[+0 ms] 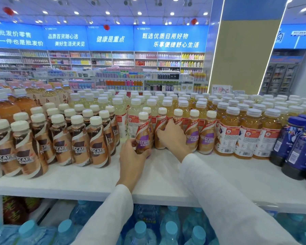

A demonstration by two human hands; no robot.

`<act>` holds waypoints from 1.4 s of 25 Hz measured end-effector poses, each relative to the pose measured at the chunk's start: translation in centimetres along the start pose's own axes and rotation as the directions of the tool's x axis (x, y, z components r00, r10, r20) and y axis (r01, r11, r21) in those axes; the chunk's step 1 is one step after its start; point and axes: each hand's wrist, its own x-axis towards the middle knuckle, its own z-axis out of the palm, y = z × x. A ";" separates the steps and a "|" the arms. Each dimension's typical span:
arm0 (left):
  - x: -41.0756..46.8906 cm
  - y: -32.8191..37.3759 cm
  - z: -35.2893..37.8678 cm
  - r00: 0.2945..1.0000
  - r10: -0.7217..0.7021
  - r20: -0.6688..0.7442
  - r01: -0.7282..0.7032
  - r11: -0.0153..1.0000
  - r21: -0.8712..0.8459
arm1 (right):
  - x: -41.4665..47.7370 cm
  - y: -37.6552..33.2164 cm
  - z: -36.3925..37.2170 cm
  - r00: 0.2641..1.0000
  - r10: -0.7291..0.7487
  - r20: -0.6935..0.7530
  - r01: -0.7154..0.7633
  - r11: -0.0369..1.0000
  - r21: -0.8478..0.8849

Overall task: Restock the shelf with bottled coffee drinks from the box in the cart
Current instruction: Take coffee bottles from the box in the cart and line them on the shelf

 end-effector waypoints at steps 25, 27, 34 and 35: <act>-0.2 0.8 0.0 0.996 -0.087 0.006 0.087 0.996 -0.032 | -0.9 3.0 3.8 0.974 -0.098 -0.206 0.098 0.995 -0.012; -0.2 0.8 0.1 0.995 -0.095 0.005 0.095 0.995 -0.030 | -0.8 3.0 3.9 0.971 -0.104 -0.215 0.104 0.994 -0.009; -0.4 1.3 -0.1 0.994 -0.104 0.027 0.105 0.993 -0.054 | -1.2 3.6 2.8 0.981 -0.134 -0.140 0.139 0.990 0.025; -0.3 1.2 -0.2 0.992 -0.120 0.041 0.123 0.990 -0.072 | -1.5 4.0 2.3 0.979 -0.150 -0.141 0.158 0.986 0.046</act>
